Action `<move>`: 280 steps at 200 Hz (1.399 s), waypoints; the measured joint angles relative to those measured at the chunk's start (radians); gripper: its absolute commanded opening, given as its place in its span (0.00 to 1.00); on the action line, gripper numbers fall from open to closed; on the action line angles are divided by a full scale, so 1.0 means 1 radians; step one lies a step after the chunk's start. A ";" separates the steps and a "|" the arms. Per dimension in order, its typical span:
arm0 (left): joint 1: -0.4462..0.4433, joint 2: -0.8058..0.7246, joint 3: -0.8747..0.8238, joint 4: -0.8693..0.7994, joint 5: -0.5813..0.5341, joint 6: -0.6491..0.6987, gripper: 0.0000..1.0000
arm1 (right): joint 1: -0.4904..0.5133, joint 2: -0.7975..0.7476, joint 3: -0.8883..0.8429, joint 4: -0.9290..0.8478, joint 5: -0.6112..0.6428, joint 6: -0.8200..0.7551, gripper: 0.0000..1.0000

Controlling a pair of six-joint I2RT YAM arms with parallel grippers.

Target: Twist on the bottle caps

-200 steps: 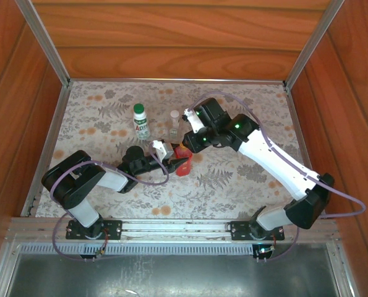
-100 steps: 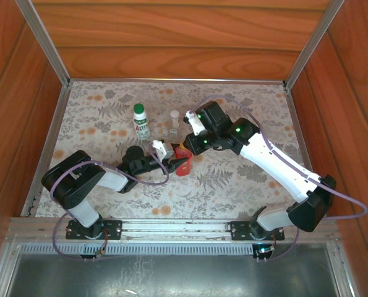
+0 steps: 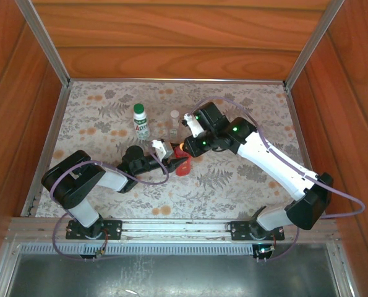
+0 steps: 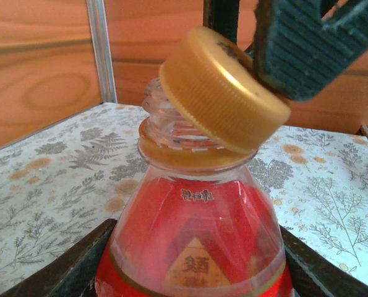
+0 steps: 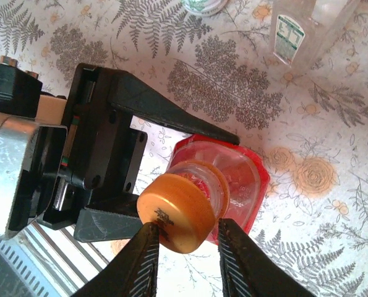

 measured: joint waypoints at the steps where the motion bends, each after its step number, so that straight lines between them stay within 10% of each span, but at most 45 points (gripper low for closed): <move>1: 0.000 0.000 0.000 0.000 0.000 0.000 0.58 | 0.000 0.001 0.001 -0.001 0.000 0.000 0.33; 280: 0.000 0.000 0.000 0.000 0.009 0.001 0.58 | -0.008 0.034 0.057 0.023 0.072 0.003 0.29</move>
